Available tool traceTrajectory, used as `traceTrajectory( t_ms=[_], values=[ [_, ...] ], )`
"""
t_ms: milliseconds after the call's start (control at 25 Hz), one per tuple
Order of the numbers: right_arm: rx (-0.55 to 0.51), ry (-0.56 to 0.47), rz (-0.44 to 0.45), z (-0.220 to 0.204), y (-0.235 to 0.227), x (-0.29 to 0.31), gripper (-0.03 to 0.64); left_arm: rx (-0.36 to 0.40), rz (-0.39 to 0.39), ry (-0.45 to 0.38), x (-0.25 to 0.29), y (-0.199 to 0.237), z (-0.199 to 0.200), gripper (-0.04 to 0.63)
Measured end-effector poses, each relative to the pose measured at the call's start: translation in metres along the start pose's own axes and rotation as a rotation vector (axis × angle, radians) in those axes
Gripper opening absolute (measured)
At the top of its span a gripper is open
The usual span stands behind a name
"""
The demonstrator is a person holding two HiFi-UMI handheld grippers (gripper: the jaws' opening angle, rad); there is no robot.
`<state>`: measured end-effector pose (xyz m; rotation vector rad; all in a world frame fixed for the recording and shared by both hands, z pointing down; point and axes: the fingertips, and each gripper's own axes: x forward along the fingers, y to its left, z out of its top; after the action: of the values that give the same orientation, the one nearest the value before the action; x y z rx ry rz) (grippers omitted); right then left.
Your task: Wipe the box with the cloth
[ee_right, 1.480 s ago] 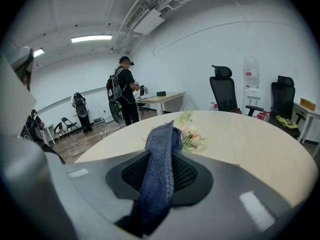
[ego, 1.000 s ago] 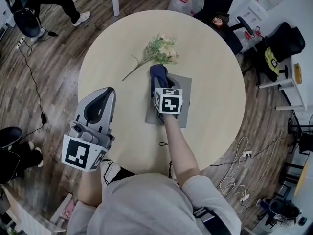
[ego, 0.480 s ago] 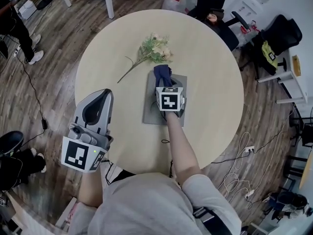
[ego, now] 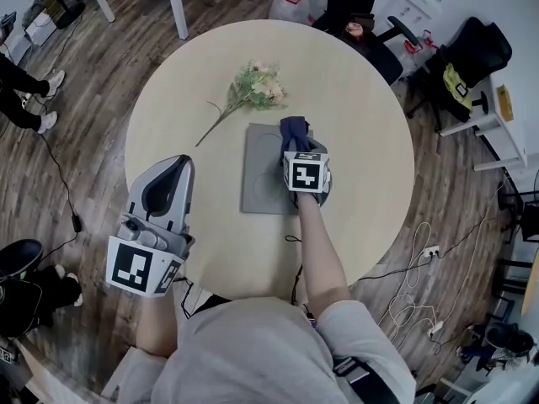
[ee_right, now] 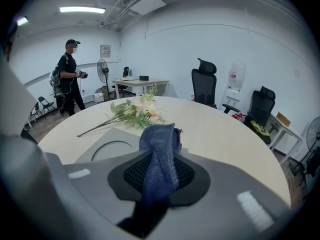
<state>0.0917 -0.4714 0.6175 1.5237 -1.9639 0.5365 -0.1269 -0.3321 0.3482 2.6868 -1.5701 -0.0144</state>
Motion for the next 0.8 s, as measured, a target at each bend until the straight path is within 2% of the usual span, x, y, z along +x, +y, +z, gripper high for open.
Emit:
traceTrajectory(
  t_ms=[400, 600, 800],
  values=[
    [0.054, 0.027, -0.089, -0.024, -0.055, -0.015, 0.078, -0.001, -0.031, -0.018, 0.006, -0.012, 0.004, 0.009],
    [0.066, -0.007, -0.083, -0.014, -0.051, -0.03, 0.078, 0.003, -0.04, -0.028, 0.003, -0.015, 0.008, 0.009],
    [0.096, -0.076, -0.002, 0.005, -0.017, -0.048, 0.078, -0.001, -0.038, -0.042, -0.002, -0.014, 0.013, 0.009]
  ],
)
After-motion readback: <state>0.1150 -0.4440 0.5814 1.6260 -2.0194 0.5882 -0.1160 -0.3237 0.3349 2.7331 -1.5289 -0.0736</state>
